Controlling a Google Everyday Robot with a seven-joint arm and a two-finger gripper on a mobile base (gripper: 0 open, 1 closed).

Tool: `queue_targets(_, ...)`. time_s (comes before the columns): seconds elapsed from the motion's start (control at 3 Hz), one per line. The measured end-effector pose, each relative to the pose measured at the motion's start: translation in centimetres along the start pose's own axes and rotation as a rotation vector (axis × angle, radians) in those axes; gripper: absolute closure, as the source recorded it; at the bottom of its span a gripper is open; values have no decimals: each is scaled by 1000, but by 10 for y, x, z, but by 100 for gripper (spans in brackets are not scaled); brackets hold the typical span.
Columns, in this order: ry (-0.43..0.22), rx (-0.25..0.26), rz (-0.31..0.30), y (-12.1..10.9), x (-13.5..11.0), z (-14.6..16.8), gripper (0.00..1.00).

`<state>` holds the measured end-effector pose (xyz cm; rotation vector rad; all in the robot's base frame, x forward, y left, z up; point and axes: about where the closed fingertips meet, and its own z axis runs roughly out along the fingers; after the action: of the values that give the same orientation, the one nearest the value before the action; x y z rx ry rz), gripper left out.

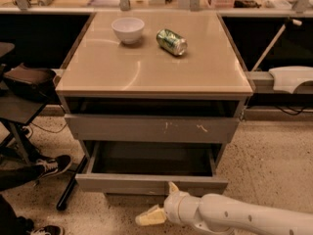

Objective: Close middle drawer

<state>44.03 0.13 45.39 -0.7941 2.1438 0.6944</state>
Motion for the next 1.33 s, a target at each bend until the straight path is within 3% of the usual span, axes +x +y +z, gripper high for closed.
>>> queue_targets(0.33,0,0,0,0,0,0,0)
queue_targets(0.67,11,23,35,-30,3,12,0)
queue_targets(1.0,16,32,51,-39,4,14,0)
queue_targets(1.33,40,52,63,-67,-6,35,0)
